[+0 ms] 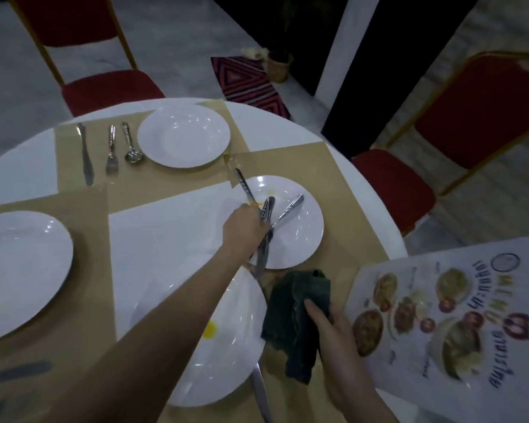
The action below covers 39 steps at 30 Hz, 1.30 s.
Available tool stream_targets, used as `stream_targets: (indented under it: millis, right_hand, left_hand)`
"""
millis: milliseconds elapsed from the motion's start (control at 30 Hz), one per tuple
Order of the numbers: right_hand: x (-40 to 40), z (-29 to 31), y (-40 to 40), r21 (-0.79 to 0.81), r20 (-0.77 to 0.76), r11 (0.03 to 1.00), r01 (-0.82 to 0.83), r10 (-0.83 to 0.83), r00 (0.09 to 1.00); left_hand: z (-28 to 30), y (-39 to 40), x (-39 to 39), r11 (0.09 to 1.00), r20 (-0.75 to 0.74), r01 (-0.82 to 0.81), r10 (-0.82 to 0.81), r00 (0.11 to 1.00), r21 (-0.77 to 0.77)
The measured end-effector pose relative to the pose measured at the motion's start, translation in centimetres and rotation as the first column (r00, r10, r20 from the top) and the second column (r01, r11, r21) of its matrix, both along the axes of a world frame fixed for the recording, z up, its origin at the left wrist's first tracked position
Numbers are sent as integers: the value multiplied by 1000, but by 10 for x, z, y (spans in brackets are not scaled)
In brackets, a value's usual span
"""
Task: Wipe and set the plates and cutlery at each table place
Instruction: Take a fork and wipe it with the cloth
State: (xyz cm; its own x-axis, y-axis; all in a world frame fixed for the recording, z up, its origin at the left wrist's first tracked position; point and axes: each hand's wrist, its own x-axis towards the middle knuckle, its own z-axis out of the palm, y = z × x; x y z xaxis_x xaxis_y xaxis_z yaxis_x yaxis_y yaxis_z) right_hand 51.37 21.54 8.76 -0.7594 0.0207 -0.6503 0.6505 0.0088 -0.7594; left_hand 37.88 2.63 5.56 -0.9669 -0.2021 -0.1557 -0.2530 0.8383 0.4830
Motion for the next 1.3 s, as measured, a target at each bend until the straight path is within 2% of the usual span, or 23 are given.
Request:
stream_targets:
  millis: [100, 267, 367, 467, 500, 567, 667, 767, 867, 1000, 1100, 1200, 1300]
  right_hand:
    - [6, -4, 3, 56, 42, 998, 24, -26, 999]
    - [12, -5, 5, 87, 62, 995, 41, -47, 997]
    - [11, 1, 3, 43, 68, 998, 35, -38, 997]
    - [10, 9, 3, -24, 53, 999, 43, -42, 998]
    - [9, 13, 3, -46, 44, 998, 47, -45, 998]
    - [10, 18, 3, -70, 25, 996, 63, -61, 998]
    - [18, 24, 2, -126, 7, 988, 92, -92, 996]
    - [34, 30, 4, -196, -7, 977, 78, -81, 997]
    - [55, 40, 8, -261, 2, 965, 38, -38, 999]
    - [84, 53, 20, -356, 10, 935, -14, 19, 1000]
    - [100, 60, 32, -403, 69, 912, -79, 117, 991]
    - [113, 58, 40, -390, 111, 910, -137, 194, 975]
    - [123, 55, 44, -348, 88, 924, -158, 200, 976]
  left_hand:
    - [-8, 3, -13, 999, 60, -30, 28, 998, 33]
    - [-10, -3, -18, 993, 56, -48, 43, 998, 103]
    - [-7, -13, -15, 962, 80, -145, 129, 988, 233]
    - [5, -25, -3, 889, 53, -242, 241, 969, 388]
    - [12, -28, 4, 842, 42, -280, 294, 955, 460]
    - [30, -32, 26, 694, 53, -343, 404, 913, 633]
    - [61, -26, 78, 479, 47, -336, 519, 853, 811]
    - [88, 0, 144, 299, 52, -328, 664, 746, 896]
    - [103, 43, 207, 185, 61, -308, 763, 644, 933]
    - [116, 109, 269, 143, 61, -283, 794, 605, 948]
    - [113, 145, 298, 149, 80, -363, 834, 546, 920]
    - [104, 172, 322, 151, 90, -416, 859, 505, 897]
    - [102, 187, 341, 134, 90, -399, 864, 496, 907]
